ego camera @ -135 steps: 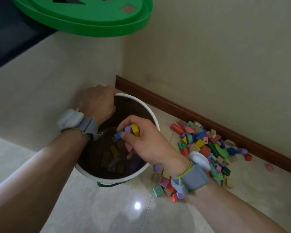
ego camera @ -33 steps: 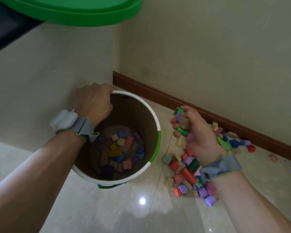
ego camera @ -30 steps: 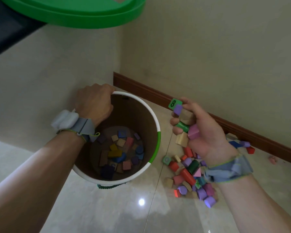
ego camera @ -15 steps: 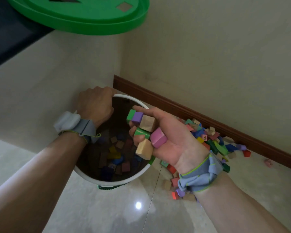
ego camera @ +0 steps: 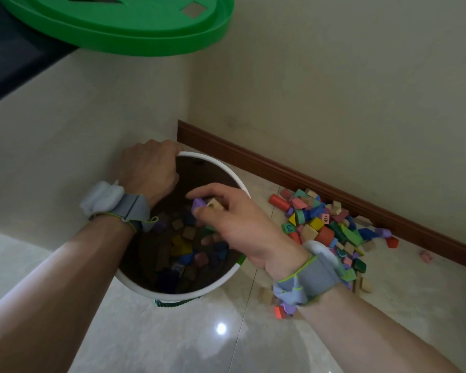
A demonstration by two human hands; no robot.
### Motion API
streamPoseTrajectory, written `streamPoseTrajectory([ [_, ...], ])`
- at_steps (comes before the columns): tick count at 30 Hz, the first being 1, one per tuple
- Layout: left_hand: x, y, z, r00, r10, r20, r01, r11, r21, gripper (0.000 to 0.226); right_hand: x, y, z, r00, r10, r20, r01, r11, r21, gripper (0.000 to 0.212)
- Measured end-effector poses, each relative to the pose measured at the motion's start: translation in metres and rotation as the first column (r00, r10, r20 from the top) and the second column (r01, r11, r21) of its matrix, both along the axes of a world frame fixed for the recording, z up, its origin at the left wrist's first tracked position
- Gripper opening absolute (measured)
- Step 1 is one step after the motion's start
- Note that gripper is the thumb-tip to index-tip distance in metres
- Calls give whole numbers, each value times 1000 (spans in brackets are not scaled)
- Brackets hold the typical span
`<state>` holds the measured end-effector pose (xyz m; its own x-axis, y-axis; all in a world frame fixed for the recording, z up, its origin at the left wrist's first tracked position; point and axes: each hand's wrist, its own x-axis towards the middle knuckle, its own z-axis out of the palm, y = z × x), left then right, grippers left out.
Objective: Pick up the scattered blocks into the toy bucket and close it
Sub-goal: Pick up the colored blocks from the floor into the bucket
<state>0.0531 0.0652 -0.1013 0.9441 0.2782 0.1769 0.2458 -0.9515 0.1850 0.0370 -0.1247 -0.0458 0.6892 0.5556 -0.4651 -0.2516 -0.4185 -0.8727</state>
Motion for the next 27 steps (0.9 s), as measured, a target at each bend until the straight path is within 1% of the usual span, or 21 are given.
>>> streamPoseTrajectory([
  [1, 0, 0, 0, 1000, 3, 1, -3, 1000, 4, 39, -1, -1, -1, 970, 130, 204, -105, 986, -132, 22],
  [2, 0, -1, 0, 1000, 4, 3, -4, 1000, 6, 39, -3, -1, -4, 886, 273, 375, -175, 946, -273, 23],
  [3, 0, -1, 0, 1000, 5, 5, -5, 1000, 5, 39, -5, -1, -7, 778, 388, 494, -192, 896, -401, 27],
  [4, 0, -1, 0, 1000, 3, 7, -3, 1000, 4, 38, -7, 1, -10, 685, 463, 562, -170, 852, -495, 30],
  [5, 0, -1, 0, 1000, 1, 7, -1, 1000, 7, 38, -9, 2, -13, 617, 506, 602, -136, 823, -552, 34],
  [6, 0, -1, 0, 1000, 0, 9, 0, 1000, 13, 37, -10, 4, -15, 571, 531, 626, -107, 805, -584, 37],
  [9, 0, -2, 1, 1000, 4, 14, -4, 1000, 28, 37, -11, 7, -20, 482, 558, 676, -80, 796, -600, 41],
  [11, 0, -3, 2, 1000, 10, 6, -10, 1000, 28, 38, -8, 5, -20, 462, 553, 693, -100, 809, -579, 35],
  [13, 2, -3, 2, 999, 17, -28, -16, 999, 34, 36, -4, 2, -21, 466, 540, 701, -144, 828, -542, 28],
  [15, 3, -3, 2, 998, 22, -51, -21, 999, 38, 34, -1, 0, -21, 484, 468, 740, -159, 878, -452, 24],
  [16, 5, -4, 2, 998, 28, -53, -27, 999, 30, 34, -1, -1, -20, 496, 374, 784, -137, 925, -354, 22],
  [17, 4, -5, 3, 998, 38, -52, -37, 999, 24, 34, -2, -3, -19, 496, 223, 839, -81, 974, -212, 19],
  [18, 5, -6, 3, 998, 44, -50, -43, 999, 24, 35, 1, -6, -20, 466, 28, 884, 12, 999, -38, 17],
  [19, 7, -8, 3, 998, 45, -46, -44, 999, 28, 35, 6, -12, -24, 401, -157, 902, 125, 985, 116, 16],
  [20, 8, -9, 3, 998, 46, -37, -45, 999, 30, 36, 15, -18, -30, 322, -288, 902, 236, 947, 218, 16],
  [21, 10, -11, 3, 998, 49, -28, -48, 998, 30, 37, 29, -27, -39, 257, -351, 900, 336, 906, 258, 18],
  [22, 12, -12, 3, 999, 49, -22, -48, 998, 31, 37, 44, -36, -50, 228, -351, 908, 422, 876, 232, 21],
  [23, 15, -13, 3, 999, 44, -17, -43, 999, 32, 37, 60, -46, -66, 239, -301, 923, 493, 857, 152, 26],
  [24, 17, -15, 3, 999, 35, -13, -35, 999, 30, 37, 76, -57, -85, 285, -218, 933, 545, 838, 29, 34],
  [25, 20, -16, 2, 1000, 27, -9, -26, 999, 24, 37, 88, -69, -105, 355, -120, 927, 574, 810, -115, 45],
  [27, 27, -19, -1, 1000, 7, 3, -7, 1000, 9, 39, 111, -94, -147, 508, 93, 856, 559, 721, -410, 65],
])
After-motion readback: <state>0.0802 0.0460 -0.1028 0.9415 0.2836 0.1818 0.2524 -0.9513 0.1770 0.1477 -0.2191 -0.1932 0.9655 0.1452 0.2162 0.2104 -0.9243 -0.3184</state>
